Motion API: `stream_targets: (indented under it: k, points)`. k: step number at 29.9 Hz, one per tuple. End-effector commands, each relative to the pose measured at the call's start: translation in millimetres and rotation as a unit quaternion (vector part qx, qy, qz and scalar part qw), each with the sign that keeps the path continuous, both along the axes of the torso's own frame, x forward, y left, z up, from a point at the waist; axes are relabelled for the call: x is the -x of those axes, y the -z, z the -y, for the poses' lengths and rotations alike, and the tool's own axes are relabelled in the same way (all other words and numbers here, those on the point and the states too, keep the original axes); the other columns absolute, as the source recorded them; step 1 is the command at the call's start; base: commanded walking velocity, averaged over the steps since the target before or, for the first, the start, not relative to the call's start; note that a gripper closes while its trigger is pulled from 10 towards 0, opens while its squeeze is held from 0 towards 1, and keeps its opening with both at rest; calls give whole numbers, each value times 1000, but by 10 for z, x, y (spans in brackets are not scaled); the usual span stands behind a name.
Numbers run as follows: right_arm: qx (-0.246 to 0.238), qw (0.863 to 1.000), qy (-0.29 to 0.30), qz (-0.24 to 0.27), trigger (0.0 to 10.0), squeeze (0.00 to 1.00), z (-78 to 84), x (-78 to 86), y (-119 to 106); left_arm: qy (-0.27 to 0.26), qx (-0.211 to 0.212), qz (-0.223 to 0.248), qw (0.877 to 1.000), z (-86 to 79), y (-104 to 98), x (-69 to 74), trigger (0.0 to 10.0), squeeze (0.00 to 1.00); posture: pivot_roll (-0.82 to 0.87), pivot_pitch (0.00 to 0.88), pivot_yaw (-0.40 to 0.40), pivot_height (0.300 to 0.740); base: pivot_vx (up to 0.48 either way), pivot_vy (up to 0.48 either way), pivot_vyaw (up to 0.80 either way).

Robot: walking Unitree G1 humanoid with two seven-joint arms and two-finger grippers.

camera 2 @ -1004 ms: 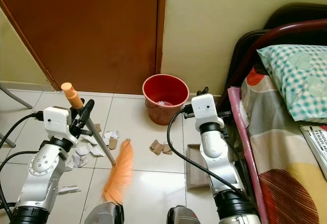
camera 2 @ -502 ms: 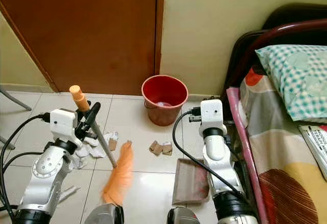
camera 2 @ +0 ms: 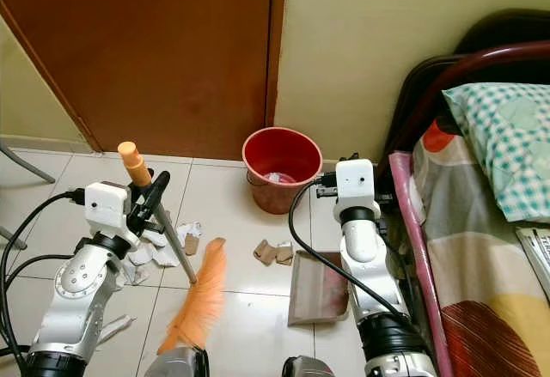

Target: Sweep floor

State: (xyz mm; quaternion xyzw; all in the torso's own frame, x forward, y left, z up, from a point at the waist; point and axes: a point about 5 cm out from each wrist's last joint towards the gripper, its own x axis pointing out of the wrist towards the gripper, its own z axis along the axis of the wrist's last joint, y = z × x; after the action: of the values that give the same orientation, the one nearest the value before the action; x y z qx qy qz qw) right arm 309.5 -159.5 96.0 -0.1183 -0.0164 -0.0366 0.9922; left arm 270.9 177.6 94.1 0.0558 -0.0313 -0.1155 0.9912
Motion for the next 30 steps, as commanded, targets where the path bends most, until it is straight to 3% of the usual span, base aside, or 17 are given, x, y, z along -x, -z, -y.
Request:
stream_targets:
  k: [1,30]
  points:
    - [8,1000,0,9,10000,0,18,-22,-34,-3,-18,5,1000,-24,-32,0,10000,0,27,120,-26,740,300,0,0]
    - [3,1000,9,11,10000,0,37,-62,-41,11,-21,3,1000,-6,-22,-27,10000,0,28,115,-16,740,336,0,0]
